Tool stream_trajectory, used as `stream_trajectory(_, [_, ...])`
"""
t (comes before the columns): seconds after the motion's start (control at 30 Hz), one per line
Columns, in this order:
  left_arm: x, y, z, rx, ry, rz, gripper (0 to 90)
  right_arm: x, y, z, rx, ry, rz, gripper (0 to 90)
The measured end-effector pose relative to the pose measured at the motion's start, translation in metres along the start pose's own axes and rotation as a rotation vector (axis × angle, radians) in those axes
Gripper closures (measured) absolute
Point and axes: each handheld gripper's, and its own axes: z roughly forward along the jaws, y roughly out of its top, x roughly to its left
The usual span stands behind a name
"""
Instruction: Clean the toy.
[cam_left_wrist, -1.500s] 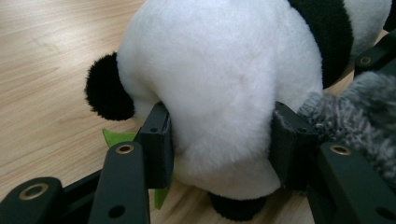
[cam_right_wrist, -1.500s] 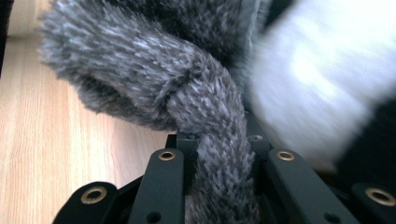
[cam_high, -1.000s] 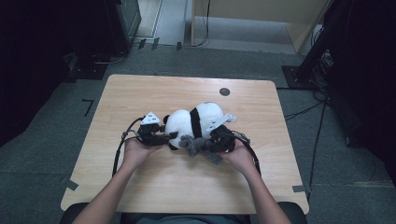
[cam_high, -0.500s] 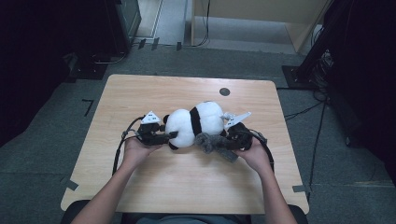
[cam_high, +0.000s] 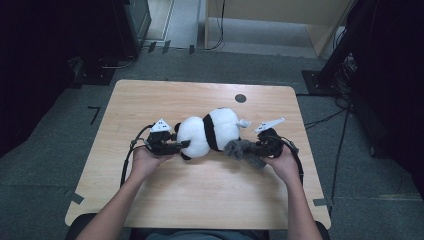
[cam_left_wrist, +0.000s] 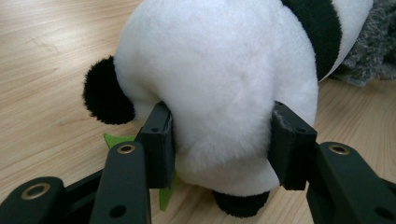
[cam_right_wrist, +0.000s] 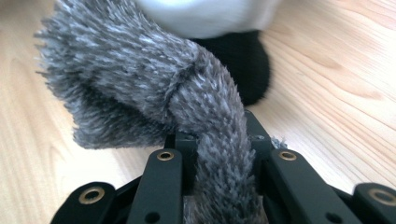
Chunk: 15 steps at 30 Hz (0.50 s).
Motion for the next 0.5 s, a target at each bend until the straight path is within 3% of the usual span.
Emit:
stream_trajectory(0.2, [0.001, -0.001, 0.0, -0.004, 0.0, 0.0, 49.1, -0.018, -0.008, -0.016, -0.046, -0.071, 0.104, 75.0])
stream_trajectory(0.37, [0.002, -0.001, 0.0, -0.011, 0.001, -0.003, 46.5, -0.021, -0.008, -0.032, -0.117, -0.095, 0.16, 75.0])
stream_trajectory(0.5, [0.001, 0.0, 0.0, -0.013, 0.0, -0.009, 45.5, -0.009, 0.002, -0.05, -0.171, -0.133, 0.128, 74.9])
